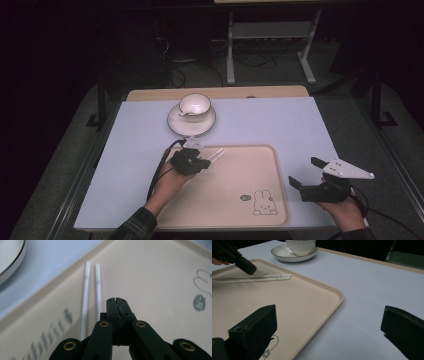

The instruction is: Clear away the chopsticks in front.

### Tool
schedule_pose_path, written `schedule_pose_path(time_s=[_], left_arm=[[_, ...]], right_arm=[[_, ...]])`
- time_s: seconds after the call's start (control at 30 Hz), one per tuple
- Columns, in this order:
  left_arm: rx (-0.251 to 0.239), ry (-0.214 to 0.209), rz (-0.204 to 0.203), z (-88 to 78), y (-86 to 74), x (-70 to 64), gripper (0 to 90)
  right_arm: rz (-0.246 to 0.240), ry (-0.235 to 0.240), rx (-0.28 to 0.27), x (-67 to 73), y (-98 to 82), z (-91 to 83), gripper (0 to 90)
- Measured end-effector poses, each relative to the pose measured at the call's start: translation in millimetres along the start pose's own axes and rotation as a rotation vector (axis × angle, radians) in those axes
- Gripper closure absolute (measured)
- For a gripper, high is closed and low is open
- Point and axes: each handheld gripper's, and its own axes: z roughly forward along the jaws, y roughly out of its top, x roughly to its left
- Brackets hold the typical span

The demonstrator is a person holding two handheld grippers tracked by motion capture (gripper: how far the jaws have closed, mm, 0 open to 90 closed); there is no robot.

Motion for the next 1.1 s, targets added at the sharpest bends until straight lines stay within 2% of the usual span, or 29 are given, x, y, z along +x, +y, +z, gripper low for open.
schedule_pose_path(time_s=[0.17,0.2,0.27,0.33,0.37,0.43,0.6,0.7,0.77,1.03,1.1], left_arm=[[0.018,-0.028,0.019,25.8,20.8,-0.2,89.4],[0.018,-0.028,0.019,25.8,20.8,-0.2,89.4],[0.038,-0.030,0.038,41.6,26.4,-0.2,89.4],[0.042,-0.027,0.042,46.2,27.6,0.9,89.4],[0.049,-0.011,0.042,53.4,29.3,4.0,89.4],[0.056,0.007,0.042,57.3,29.7,9.2,89.4],[0.049,0.022,0.013,53.0,26.5,21.1,89.5],[0.055,0.043,-0.007,43.0,18.0,30.6,89.4],[0.057,0.043,-0.018,37.0,12.3,34.6,89.4],[0.076,0.060,-0.037,13.7,-9.6,40.7,89.4],[0.076,0.051,-0.058,3.6,-20.4,42.5,89.4]], right_arm=[[-0.002,0.006,-0.001,1.2,0.7,0.9,0.0],[-0.002,0.006,-0.001,1.2,0.7,0.9,0.0],[-0.006,0.010,0.005,1.3,1.1,2.1,0.0],[-0.008,0.010,0.003,1.3,1.6,2.0,0.0],[-0.009,0.007,0.001,2.2,2.1,1.4,0.0],[-0.012,0.006,0.005,2.8,1.8,1.4,0.0],[-0.009,0.005,0.006,1.9,1.5,1.8,0.0],[-0.009,0.005,0.005,1.6,1.3,2.0,0.0],[-0.011,0.004,0.005,1.8,1.5,2.0,0.0],[-0.013,0.003,0.006,2.6,1.7,2.0,0.0],[-0.013,0.003,0.007,2.9,1.9,2.3,0.0]])
